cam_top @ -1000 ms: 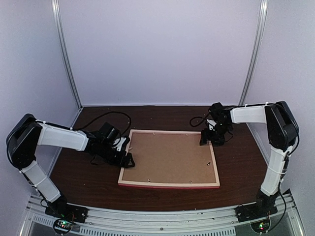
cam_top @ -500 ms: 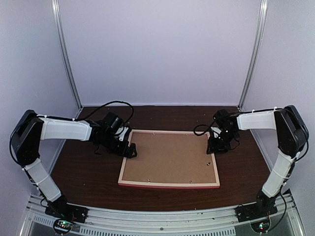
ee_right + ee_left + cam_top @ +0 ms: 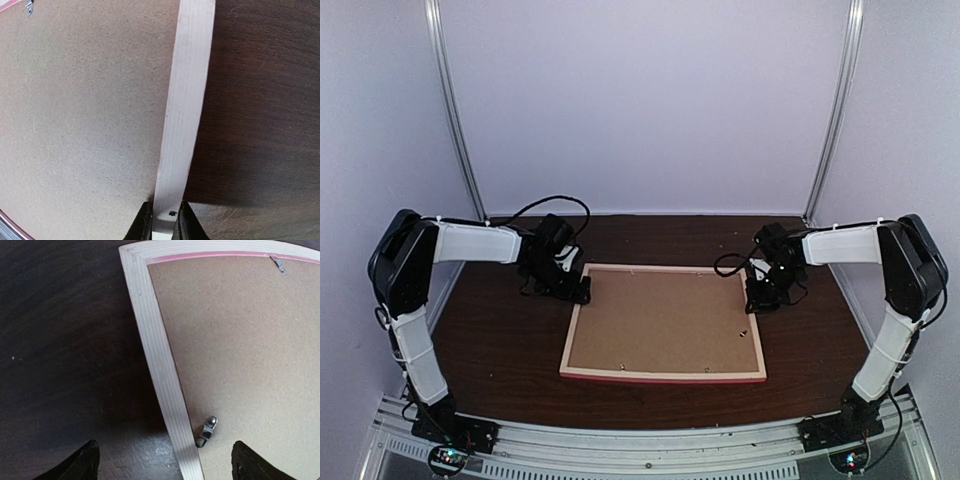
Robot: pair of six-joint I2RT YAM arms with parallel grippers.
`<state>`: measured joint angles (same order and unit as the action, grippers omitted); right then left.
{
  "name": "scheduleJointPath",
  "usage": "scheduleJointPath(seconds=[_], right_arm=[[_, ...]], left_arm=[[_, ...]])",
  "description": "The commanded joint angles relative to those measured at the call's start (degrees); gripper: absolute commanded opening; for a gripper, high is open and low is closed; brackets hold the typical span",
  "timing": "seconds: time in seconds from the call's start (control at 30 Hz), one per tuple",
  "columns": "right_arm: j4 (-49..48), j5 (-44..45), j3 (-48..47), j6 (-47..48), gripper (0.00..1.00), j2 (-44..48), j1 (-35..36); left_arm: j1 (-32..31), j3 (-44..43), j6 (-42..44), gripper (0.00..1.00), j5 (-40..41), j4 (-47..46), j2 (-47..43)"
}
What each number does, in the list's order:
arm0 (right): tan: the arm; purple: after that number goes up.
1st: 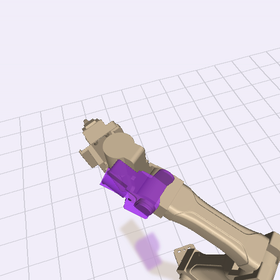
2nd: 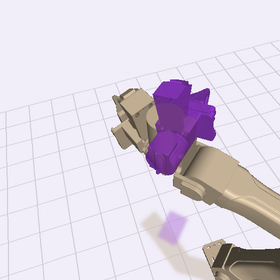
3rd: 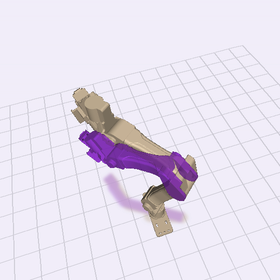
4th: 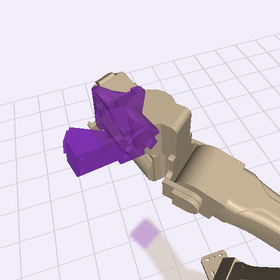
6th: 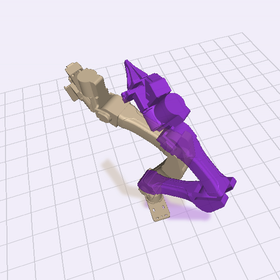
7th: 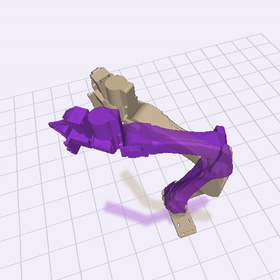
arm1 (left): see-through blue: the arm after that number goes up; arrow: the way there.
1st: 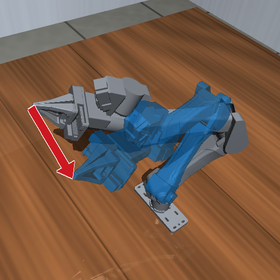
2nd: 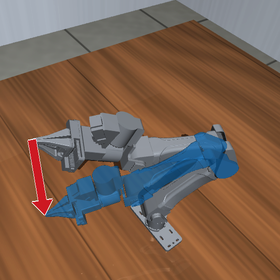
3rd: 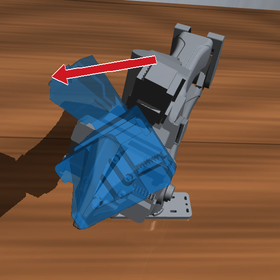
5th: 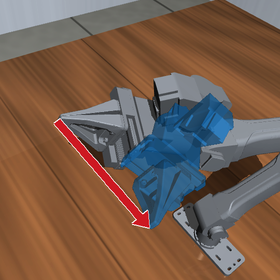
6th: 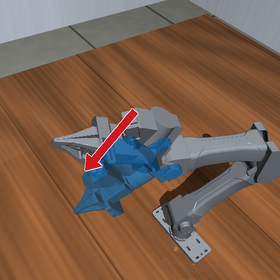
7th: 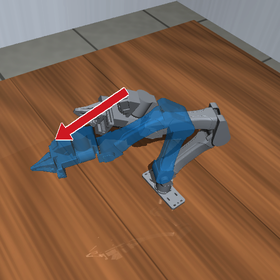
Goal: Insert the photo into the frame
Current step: Press the fastener onto the backboard.
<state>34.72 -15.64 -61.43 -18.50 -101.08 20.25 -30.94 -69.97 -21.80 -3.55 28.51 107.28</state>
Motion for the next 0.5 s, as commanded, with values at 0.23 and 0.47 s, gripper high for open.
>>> scheduleJointPath(seconds=[0.23, 0.47], right_arm=[[-0.99, -0.29, 0.32, 1.25, 0.14, -1.65, -0.04], [-0.25, 0.08, -0.16, 1.76, 0.14, -1.57, -0.51]], left_arm=[[0.96, -5.37, 3.34, 0.78, 2.46, 4.13, 4.76], [1.27, -5.55, 3.02, 0.67, 1.83, 4.80, 6.72]])
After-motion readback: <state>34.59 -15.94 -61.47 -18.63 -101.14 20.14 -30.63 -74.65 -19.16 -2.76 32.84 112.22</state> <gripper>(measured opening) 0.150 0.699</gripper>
